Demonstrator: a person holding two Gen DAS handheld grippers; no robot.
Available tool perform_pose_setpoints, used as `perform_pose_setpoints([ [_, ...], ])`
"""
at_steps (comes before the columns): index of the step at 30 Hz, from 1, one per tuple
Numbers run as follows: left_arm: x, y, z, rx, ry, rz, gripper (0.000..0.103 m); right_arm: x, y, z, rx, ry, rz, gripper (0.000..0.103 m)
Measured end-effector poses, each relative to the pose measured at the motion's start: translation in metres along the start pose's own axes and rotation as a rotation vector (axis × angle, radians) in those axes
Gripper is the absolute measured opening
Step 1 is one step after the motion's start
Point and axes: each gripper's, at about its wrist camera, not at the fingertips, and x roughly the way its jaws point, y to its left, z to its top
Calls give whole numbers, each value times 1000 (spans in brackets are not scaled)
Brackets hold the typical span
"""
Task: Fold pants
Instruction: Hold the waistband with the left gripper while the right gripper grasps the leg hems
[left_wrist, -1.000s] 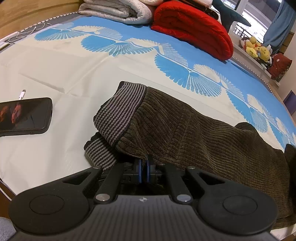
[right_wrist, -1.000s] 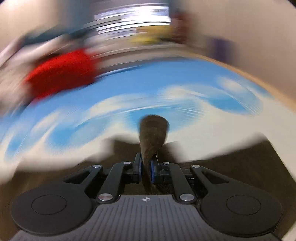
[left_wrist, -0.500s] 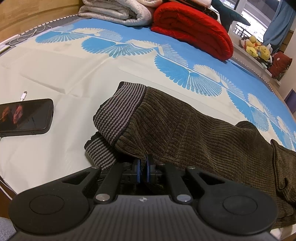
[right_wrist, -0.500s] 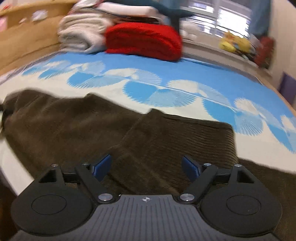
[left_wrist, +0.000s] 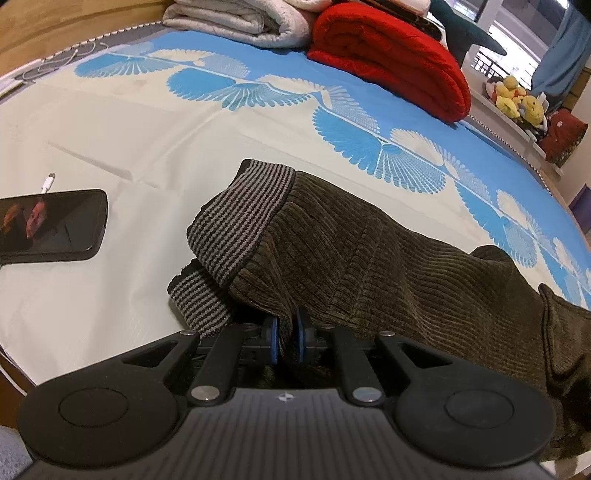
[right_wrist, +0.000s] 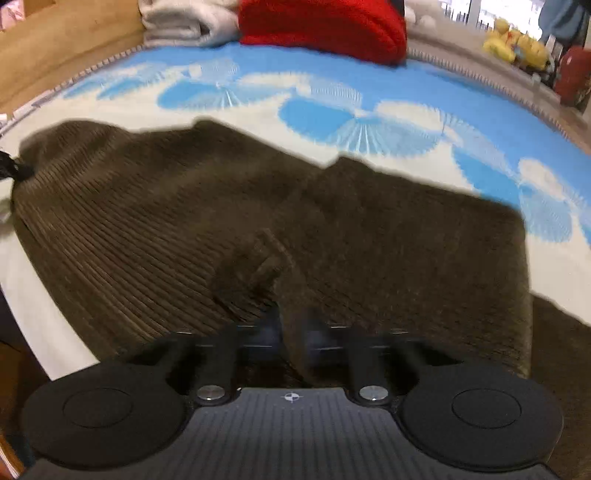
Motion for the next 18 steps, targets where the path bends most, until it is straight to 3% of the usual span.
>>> perform_pose_setpoints([
  [3, 0, -2, 0, -9, 5, -6, 20, -47, -20, 5, 106, -257, -136, 8],
  [6, 0, -3, -1, -19, 5, -4, 21, -111, -90, -10, 505, -513, -366, 8],
  [8, -1, -2, -2, -28, 7, -4, 21, -141, -148, -50, 848, -593, -522, 8],
  [9, -1, -1, -2, -31, 9, -4, 22, -148, -175, -76, 1004, -580, -598, 8],
  [11, -2, 0, -2, -34, 14, -8, 25, -143, -224, -137, 1298, -429, -704, 8],
  [12, -1, 0, -1, -37, 17, -13, 25, -132, -245, -173, 1468, -305, -688, 8],
  [13, -1, 1, -1, -39, 18, -13, 25, -120, -258, -211, 1652, -216, -611, 6],
  [14, -1, 1, 0, -45, 21, -17, 25, -123, -259, -234, 1745, -339, -526, 6],
  [15, -1, 2, 0, -55, 21, -19, 25, -132, -262, -240, 1788, -369, -469, 6],
  [17, -1, 2, 0, -69, 19, -25, 25, -137, -261, -234, 1722, -384, -489, 6],
  [18, -2, 2, 0, -71, 16, -28, 25, -134, -259, -227, 1669, -343, -524, 6],
])
